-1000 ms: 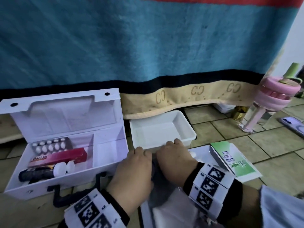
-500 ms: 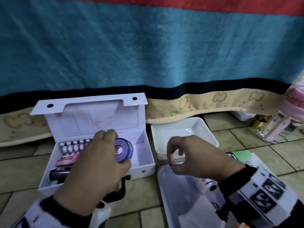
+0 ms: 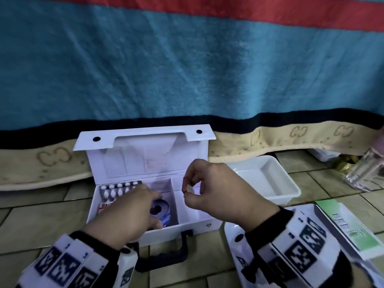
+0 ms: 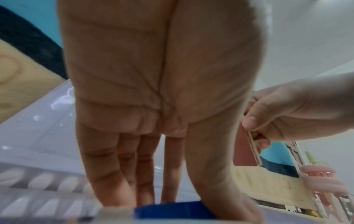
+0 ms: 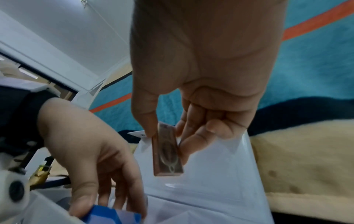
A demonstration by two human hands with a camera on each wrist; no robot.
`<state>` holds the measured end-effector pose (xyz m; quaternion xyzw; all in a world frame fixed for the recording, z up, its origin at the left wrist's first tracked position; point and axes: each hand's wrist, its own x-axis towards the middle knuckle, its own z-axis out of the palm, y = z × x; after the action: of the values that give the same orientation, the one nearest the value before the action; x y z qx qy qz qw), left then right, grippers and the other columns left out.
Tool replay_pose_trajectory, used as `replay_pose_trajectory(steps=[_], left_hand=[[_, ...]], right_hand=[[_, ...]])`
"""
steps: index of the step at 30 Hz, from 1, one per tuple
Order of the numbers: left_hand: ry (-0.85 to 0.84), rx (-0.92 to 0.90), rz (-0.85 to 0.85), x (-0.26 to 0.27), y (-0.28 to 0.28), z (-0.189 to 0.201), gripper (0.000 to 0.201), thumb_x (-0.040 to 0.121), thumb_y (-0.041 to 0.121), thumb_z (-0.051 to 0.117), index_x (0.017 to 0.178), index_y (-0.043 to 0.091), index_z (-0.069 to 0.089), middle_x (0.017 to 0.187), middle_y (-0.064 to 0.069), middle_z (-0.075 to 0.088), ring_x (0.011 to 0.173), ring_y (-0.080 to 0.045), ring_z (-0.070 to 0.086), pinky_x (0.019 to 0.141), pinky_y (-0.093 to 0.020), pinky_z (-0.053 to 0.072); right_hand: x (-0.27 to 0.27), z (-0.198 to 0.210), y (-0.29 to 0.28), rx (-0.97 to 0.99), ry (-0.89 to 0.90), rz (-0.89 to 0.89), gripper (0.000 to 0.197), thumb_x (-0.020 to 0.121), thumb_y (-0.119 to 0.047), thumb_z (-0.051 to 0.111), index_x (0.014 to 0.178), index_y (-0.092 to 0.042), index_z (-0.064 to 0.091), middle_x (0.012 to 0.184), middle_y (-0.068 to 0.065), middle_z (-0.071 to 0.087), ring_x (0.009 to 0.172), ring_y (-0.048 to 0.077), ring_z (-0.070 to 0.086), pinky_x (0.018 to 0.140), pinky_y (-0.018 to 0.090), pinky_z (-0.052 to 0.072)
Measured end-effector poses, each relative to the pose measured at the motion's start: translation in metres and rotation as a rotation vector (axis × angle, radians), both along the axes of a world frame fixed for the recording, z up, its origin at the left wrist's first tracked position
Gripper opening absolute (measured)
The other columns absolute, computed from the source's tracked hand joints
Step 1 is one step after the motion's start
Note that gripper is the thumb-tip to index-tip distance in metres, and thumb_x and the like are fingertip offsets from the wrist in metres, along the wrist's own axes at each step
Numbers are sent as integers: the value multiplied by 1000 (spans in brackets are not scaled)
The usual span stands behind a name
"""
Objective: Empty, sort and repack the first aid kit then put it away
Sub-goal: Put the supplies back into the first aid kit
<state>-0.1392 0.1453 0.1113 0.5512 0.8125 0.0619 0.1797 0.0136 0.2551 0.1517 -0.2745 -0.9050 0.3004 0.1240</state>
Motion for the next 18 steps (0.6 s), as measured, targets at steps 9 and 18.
replay_pose_trajectory(steps=[9, 18], left_hand=[[-27, 126, 113, -23, -25, -5, 55, 76, 30, 75, 126, 28, 54, 125, 11, 48, 112, -7, 47, 87, -18, 35], [12, 179, 166, -34, -56, -17, 29, 79, 30, 71, 107, 34, 63, 102, 16, 48, 94, -3, 46, 75, -16, 34]], right_hand=[[-43, -18, -8, -10, -142, 12, 18, 72, -32, 65, 89, -27, 58, 87, -9, 68, 79, 10, 63, 75, 32, 55], [-70, -44, -25, 167, -362, 110, 28, 76, -32, 62, 101, -20, 57, 98, 3, 64, 92, 25, 60, 71, 27, 44]])
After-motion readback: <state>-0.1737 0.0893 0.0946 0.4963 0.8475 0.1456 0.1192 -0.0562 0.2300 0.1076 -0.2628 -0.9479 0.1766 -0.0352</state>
